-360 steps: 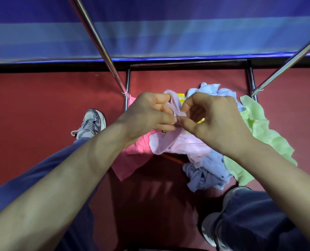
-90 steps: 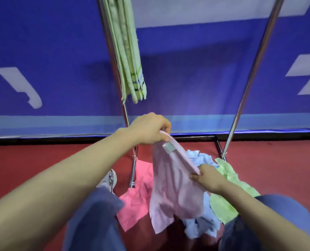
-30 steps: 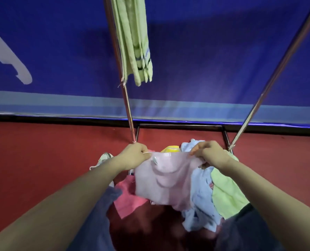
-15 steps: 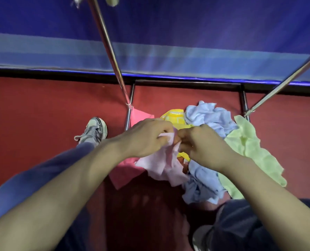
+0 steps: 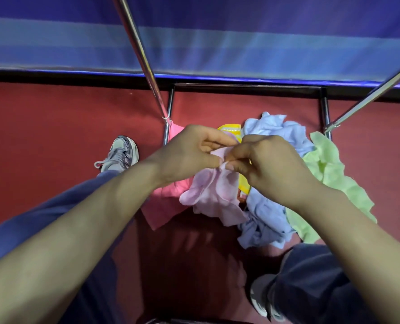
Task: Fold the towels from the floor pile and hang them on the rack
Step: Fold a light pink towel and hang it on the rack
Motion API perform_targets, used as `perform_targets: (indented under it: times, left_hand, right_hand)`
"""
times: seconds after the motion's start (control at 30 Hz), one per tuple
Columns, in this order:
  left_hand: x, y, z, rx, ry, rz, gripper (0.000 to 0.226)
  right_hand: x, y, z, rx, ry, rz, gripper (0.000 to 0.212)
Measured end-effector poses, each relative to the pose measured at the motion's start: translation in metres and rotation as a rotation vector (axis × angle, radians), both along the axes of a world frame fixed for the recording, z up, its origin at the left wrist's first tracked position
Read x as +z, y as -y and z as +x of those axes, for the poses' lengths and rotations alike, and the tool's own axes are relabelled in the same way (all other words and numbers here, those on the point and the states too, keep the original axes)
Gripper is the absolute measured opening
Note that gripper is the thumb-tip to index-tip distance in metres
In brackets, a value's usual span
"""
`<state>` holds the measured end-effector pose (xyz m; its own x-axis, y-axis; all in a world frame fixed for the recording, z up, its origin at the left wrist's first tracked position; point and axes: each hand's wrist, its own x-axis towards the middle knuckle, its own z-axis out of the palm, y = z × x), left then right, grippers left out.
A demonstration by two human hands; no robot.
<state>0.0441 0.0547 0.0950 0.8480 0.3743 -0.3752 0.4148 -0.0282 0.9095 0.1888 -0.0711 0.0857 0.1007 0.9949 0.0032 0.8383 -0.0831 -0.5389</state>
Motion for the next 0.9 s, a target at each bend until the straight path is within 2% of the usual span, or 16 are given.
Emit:
perform_targets:
  times: [0.27,0.43,0.77,0.9]
  left_hand:
    - [0.0,-0.009,-0.001,0.085,0.007,0.035,0.048]
    - [0.004,-0.002,0.001,0.069,0.018,0.054,0.044]
    - [0.011,0.004,0.003,0.029,0.041,0.1,0.043]
    - [0.008,0.004,0.002,-0.022,0.014,0.168,0.043]
  right_hand:
    - [0.0,0.001,0.003,-0.079,0.011,0.032,0.017]
    - [0.002,0.001,0.003,-0.138,-0.026,0.024,0.03]
    - [-0.001,0.002,0.006,-0.148,-0.06,0.003,0.039]
    - [-0.004,0.002,0.005,-0.117,-0.047,-0.042,0.017]
